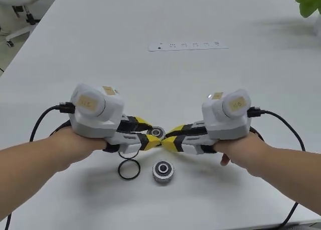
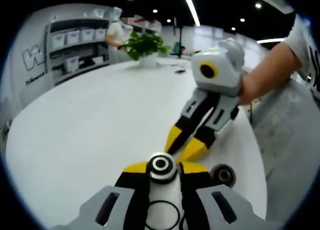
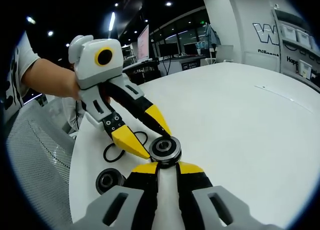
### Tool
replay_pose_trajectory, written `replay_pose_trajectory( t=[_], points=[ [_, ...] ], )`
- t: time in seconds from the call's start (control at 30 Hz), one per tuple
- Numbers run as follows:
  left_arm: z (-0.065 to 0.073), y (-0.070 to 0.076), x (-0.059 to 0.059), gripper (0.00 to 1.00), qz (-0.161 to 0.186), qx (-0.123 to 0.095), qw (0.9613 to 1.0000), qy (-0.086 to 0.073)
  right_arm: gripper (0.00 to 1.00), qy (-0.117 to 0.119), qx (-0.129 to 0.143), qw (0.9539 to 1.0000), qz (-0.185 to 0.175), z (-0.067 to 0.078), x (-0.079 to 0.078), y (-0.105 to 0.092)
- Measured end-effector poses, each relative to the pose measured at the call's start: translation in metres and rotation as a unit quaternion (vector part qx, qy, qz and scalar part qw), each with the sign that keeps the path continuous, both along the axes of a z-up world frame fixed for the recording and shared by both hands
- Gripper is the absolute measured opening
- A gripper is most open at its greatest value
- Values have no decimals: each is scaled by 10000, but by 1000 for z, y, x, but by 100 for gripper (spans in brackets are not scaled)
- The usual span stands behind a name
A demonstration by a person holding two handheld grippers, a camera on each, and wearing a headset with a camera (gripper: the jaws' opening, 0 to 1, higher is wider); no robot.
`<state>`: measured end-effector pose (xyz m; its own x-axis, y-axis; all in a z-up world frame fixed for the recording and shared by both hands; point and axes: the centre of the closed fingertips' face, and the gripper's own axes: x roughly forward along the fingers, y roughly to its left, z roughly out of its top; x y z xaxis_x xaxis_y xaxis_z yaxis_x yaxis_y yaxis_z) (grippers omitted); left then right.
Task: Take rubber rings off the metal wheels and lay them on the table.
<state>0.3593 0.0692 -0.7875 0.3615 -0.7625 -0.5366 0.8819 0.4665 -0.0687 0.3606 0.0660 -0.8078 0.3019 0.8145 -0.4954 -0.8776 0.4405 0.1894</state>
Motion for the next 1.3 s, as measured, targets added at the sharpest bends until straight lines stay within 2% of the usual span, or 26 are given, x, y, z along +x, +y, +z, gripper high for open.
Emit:
replay_pose_trajectory(
  t=[0.07, 0.1, 0.23, 0.33, 0.37, 0.43, 0.57, 0.7, 0.77, 0.8, 1.13, 1.3],
  points=[
    [-1, -1, 1, 20, -12, 11, 10000, 4, 10, -1, 2, 10000, 2, 0, 0, 0],
    [0, 0, 2, 20, -16, 37, 10000, -68, 10, -9, -2, 10000, 0, 0, 0, 0],
    [-1, 4, 6, 14, 68, 108, 9999, -110, 6, 6, 3, 10000, 3, 0, 0, 0],
    [-2, 4, 5, 14, 43, 117, 9998, -125, 5, 46, 9, 10000, -38, -1, 0, -1],
    [-1, 4, 4, 14, -1, 179, 9996, -213, 5, 53, 11, 10000, -50, -1, 0, -1],
    [-1, 3, 4, 14, 51, 170, 9997, -158, 3, 103, 30, 9999, -97, -1, 0, -1],
    [-1, 3, 2, 13, -15, 289, 9993, -254, 0, 258, 104, 9994, -224, -2, 2, -2],
    [-1, 4, 2, 12, -8, 324, 9991, -273, 0, 521, 270, 9973, -435, -2, 3, -4],
    [-1, 3, 2, 12, 7, 324, 9991, -289, 0, 872, 500, 9926, -679, -2, 3, -4],
    [-2, 3, 3, 12, 22, 323, 9991, -286, 0, 937, 551, 9915, -720, -2, 4, -5],
    [-2, 2, 3, 12, 4, 374, 9988, -309, 0, 924, 606, 9905, -818, 4, 3, -7],
    [-3, 1, 3, 11, 9, 391, 9988, -310, 0, 956, 804, 9871, -1004, 11, 8, -10]
  ],
)
